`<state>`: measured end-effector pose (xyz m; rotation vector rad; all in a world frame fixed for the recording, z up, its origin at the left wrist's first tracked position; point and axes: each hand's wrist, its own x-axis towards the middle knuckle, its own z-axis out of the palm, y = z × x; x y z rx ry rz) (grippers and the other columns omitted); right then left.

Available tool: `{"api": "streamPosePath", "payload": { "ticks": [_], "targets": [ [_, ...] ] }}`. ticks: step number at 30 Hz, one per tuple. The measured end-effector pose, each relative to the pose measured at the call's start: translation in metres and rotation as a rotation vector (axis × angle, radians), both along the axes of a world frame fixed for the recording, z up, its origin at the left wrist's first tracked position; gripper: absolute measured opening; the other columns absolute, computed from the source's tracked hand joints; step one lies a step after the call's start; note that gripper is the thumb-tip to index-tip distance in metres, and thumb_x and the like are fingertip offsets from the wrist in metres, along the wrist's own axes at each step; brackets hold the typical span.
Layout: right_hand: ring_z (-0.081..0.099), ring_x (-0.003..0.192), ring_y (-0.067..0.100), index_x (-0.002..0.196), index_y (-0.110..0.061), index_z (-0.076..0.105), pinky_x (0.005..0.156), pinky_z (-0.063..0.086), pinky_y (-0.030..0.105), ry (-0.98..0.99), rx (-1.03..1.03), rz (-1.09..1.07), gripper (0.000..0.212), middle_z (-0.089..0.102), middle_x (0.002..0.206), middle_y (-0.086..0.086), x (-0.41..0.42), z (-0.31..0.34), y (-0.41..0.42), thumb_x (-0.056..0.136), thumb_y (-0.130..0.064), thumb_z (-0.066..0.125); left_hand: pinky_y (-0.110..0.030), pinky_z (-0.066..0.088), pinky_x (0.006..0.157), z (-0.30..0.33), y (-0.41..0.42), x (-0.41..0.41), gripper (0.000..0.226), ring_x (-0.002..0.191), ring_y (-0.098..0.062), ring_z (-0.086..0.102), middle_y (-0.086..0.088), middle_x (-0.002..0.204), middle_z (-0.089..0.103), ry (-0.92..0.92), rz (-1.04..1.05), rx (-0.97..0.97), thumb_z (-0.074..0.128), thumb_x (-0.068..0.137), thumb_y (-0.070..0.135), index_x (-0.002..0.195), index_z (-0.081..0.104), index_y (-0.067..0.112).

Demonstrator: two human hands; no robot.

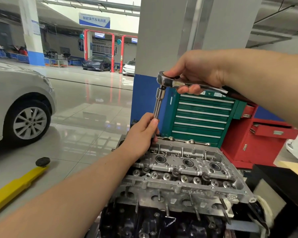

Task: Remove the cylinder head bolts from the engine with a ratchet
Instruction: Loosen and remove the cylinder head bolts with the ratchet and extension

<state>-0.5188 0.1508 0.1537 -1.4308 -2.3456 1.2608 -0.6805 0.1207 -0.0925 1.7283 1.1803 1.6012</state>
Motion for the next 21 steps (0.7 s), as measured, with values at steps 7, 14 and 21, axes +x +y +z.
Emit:
{"api": "streamPosePath", "payload": {
  "ticks": [7, 14, 21],
  "targets": [
    [0.029, 0.041, 0.015, 0.106, -0.026, 0.06, 0.042, 0.029, 0.023, -0.074, -0.013, -0.016, 0.023, 0.047, 0.066, 0.005, -0.01, 0.005, 0.002, 0.096, -0.047, 0.056, -0.035, 0.055, 0.069, 0.001, -0.001, -0.002, 0.031, 0.076, -0.026, 0.069, 0.001, 0.087, 0.069, -0.057, -0.007, -0.03, 0.045, 0.097, 0.058, 0.105, 0.058, 0.031],
    [0.029, 0.041, 0.015, 0.089, -0.022, 0.056, 0.043, 0.03, 0.024, -0.188, 0.092, -0.043, 0.032, 0.048, 0.06, 0.004, -0.018, -0.007, -0.008, 0.101, -0.05, 0.046, -0.042, 0.061, 0.074, 0.002, -0.002, -0.002, 0.028, 0.078, -0.023, 0.07, 0.002, 0.088, 0.071, -0.12, -0.028, -0.039, 0.051, 0.095, 0.058, 0.102, 0.062, 0.033],
    [0.056, 0.066, 0.021, 0.087, -0.019, 0.058, 0.054, 0.031, 0.029, -0.384, 1.189, 0.125, 0.056, 0.059, 0.07, -0.002, -0.028, -0.041, -0.019, 0.102, -0.064, 0.027, -0.042, 0.057, 0.075, 0.036, -0.005, 0.018, 0.023, 0.077, -0.016, 0.071, 0.004, 0.085, 0.073, -0.217, 0.032, -0.01, 0.065, 0.087, 0.049, 0.096, 0.059, 0.029]
  ]
}}
